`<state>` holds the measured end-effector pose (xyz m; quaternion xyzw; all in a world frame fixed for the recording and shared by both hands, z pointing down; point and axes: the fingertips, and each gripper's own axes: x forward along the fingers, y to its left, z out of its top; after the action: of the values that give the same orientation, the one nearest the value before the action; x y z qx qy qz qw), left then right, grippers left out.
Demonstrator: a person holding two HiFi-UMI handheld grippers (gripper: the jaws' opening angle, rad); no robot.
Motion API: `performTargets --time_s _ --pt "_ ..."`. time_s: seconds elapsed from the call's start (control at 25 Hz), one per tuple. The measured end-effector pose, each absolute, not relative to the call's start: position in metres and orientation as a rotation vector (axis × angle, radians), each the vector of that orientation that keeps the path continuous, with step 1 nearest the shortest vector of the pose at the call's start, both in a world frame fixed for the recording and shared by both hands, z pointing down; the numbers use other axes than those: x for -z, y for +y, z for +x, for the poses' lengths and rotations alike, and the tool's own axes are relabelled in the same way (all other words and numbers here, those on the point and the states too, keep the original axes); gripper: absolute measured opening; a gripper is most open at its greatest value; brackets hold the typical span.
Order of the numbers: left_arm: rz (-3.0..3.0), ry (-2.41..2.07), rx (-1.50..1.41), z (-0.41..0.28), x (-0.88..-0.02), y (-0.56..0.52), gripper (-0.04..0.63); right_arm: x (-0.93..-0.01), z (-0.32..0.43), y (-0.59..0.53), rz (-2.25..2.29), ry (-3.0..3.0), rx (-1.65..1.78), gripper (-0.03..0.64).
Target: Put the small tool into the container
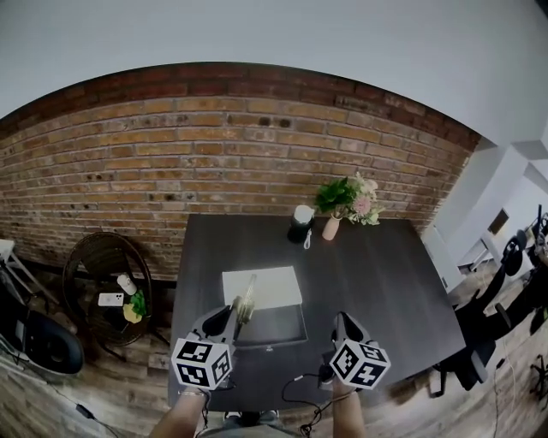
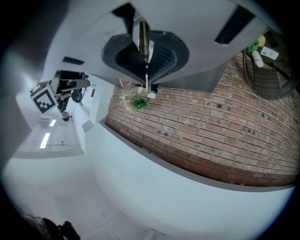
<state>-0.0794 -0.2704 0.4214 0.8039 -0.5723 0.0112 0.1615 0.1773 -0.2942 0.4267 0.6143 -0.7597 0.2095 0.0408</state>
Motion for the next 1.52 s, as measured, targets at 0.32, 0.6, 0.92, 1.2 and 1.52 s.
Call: performTargets --time_s 0.32,0.6,0.92,1.2,1.52 --pt "2.248 -1.678 -0.029 -0.082 -0.425 -0.27 0.014 -0.434 0.17 -0.303 1.811 -2.362 -0.666 0.0" --pt "2.237 -1.679 -0.041 -0.082 -0.431 -0.272 0.014 -0.439 0.172 -0.305 1.8 -2.352 -0.674 0.0" --pt "2.232 -1.658 -0.057 -0.08 -0.44 -0.272 0.014 -0.445 0.172 -0.304 1.793 -2.326 -0.681 0.002" --pt "2.235 -1.623 -0.102 -0.077 -0.454 -0.27 0.014 -0.461 0.171 -0.299 1.789 -2.302 -0.731 0.0" --pt "2.246 -1.578 -0.168 -0.069 -0.473 -0.27 0.014 -0.491 0.175 -0.294 1.79 -2.248 -0.806 0.0"
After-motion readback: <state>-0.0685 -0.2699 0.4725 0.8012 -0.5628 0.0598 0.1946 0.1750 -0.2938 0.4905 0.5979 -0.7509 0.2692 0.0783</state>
